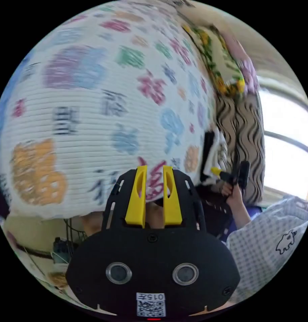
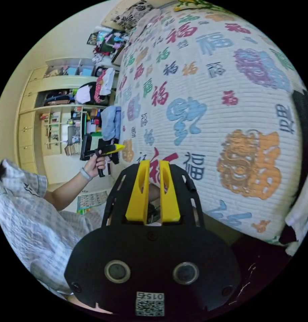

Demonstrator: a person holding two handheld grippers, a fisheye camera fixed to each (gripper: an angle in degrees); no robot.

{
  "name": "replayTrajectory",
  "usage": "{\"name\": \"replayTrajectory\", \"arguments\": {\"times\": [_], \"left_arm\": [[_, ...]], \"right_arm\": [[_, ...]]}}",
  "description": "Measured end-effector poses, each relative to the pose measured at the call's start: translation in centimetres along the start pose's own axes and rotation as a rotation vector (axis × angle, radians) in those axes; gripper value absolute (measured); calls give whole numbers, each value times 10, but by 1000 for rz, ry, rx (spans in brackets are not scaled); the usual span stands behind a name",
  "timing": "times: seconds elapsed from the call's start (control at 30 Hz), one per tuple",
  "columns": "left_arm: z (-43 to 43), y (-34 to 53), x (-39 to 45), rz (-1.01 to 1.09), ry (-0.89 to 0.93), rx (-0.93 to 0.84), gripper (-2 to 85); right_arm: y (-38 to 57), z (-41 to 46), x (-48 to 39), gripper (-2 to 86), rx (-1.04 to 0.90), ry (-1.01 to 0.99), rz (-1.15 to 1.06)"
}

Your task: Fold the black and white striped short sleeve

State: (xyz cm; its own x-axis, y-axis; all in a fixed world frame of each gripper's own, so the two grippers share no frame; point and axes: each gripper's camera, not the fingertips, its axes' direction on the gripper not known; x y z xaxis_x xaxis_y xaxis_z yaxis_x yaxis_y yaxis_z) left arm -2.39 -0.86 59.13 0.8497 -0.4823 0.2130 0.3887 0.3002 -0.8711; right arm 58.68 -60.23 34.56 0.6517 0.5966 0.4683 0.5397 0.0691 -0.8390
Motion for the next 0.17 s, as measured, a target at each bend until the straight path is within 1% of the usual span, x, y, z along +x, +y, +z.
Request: {"name": "replayTrajectory", "arguments": {"times": [0.03,0.07,0.13,0.17], "left_arm": [[-38,16,-32,-71,-62,116,83],[-56,24,-46,-102,-98,175,84],[-121,58,-98,-183,-238,369,90],[-134,67,-110,-197,-259,404,92]], "right_arm": [[-18,34,-19,65,-69,-1,-46],[-36,64,-38,72,-123,23,-88],[-59,102,-67,74,-147,43,-139],[-72,123,-83,74,-132,26,-155]]}}
